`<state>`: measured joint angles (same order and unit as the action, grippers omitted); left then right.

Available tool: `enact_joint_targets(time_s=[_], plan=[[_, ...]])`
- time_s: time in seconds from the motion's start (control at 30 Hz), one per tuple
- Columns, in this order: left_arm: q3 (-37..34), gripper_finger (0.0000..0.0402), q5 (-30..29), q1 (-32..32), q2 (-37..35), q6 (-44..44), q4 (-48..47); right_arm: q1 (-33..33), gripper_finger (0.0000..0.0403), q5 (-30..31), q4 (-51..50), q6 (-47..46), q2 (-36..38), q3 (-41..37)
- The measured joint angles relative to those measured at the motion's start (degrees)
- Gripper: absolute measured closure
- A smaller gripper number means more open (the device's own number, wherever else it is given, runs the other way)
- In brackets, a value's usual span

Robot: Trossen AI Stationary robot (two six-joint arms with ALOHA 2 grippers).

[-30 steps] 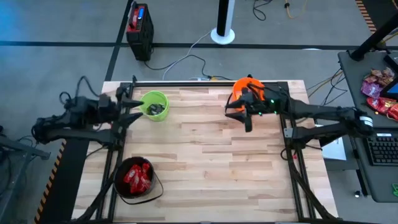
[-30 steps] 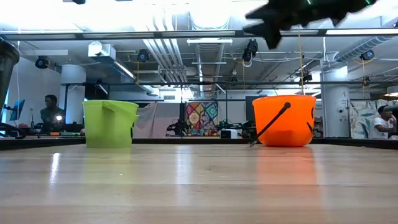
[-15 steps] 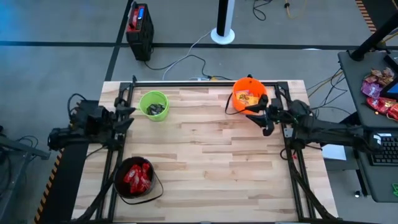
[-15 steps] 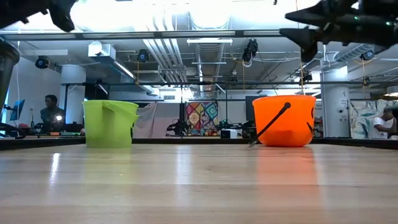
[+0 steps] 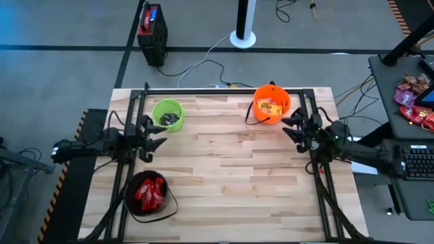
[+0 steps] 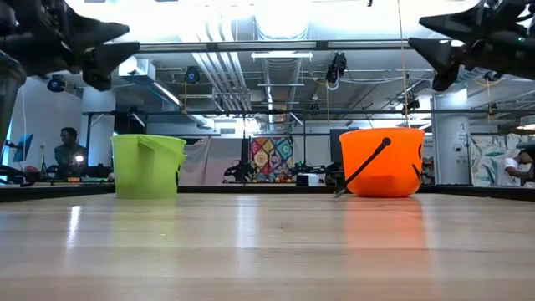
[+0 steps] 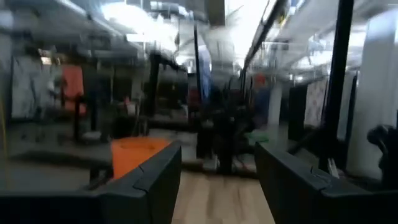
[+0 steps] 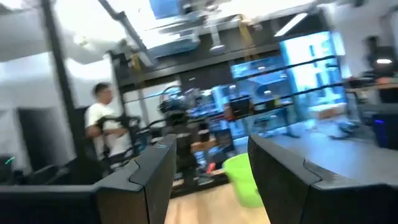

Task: Sort candy by brand, put in halloween buckets
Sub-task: Return to Home Position

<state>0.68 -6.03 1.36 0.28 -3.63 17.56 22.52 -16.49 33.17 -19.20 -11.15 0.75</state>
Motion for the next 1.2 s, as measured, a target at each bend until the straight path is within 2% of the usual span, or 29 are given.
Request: enact_joint_targets(time_s=[0.17, 0.33, 0.93, 1.2], plan=[[-0.1, 0.0214, -2.5, 0.0, 0.0, -1.2, -3.5, 0.0, 0.0211, 6.0, -5.4, -1.4, 2.9, 0.0], [-0.1, 0.0214, -2.5, 0.0, 0.2, 0.1, -4.2, 0.0, 0.0211, 6.0, -7.3, -3.8, 2.5, 0.0], [0.4, 0.0214, -2.4, 0.0, 1.2, 0.1, -5.7, -0.4, 0.0211, 6.1, -8.0, -3.3, 0.3, -0.1], [0.4, 0.0214, -2.4, 0.0, 1.2, 0.1, -5.6, -4.5, 0.0211, 5.9, -16.2, -0.4, 11.1, -0.2]])
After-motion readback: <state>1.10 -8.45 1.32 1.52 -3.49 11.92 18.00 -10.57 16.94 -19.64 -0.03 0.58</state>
